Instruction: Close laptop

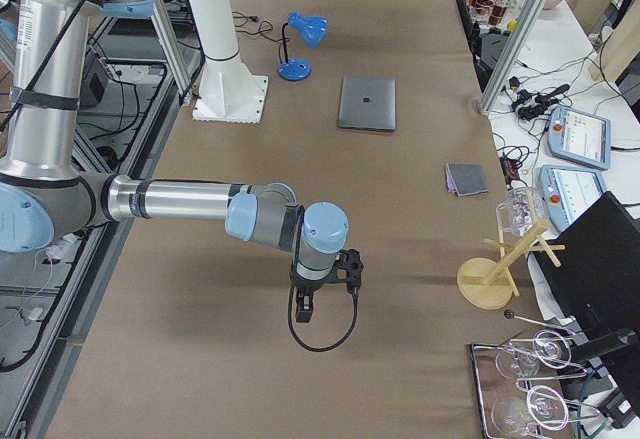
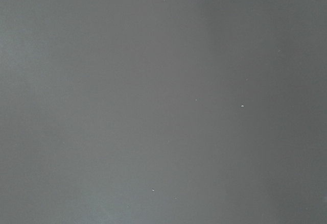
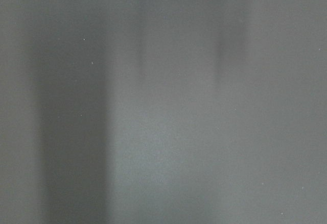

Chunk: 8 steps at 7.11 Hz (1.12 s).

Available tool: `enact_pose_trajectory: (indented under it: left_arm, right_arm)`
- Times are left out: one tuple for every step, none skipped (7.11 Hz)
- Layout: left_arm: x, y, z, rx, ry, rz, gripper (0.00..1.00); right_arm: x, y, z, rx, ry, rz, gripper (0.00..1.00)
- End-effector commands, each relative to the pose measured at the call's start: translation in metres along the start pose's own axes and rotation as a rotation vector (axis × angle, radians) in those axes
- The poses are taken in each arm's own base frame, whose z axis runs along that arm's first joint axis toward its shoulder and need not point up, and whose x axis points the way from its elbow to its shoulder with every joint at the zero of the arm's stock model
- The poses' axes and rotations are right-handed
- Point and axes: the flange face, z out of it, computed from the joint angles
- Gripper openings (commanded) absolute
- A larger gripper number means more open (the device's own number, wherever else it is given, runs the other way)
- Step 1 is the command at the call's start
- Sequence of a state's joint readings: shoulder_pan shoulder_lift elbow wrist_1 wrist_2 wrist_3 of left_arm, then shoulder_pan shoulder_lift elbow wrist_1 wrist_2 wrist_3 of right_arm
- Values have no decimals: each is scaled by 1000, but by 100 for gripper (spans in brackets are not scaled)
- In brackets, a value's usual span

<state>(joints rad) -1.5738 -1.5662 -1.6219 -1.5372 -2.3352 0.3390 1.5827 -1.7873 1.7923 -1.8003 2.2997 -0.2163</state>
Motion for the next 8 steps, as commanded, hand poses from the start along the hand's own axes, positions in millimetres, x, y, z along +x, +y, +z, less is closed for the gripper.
enact_pose_trajectory:
  left_arm:
    - [1,-1,-1,3,0,3,99]
    - [1,-1,-2,4,0,2,99]
    - [2,-2,-3,6,-2,4,99]
    - [2,-1,-2,5,-2,3,99]
    - [2,-2,-3,7,-3,7,99]
    - [2,-2,-3,6,-3,6,99]
    - [2,-2,-3,6,-3,6,99]
    - [3,-2,-4,7,-5,8,99]
  right_arm:
    - [0,3,3,-2,-21,6,100]
    - [1,5,4,-5,-21,9,100]
    - [0,5,5,-4,-36,9,100]
    - [0,5,5,-4,-36,9,100]
    - [0,6,6,-6,-37,11,100]
    - [1,10,8,-8,-42,13,100]
    - [0,10,9,-7,-53,13,100]
    - [0,10,9,-8,-53,14,100]
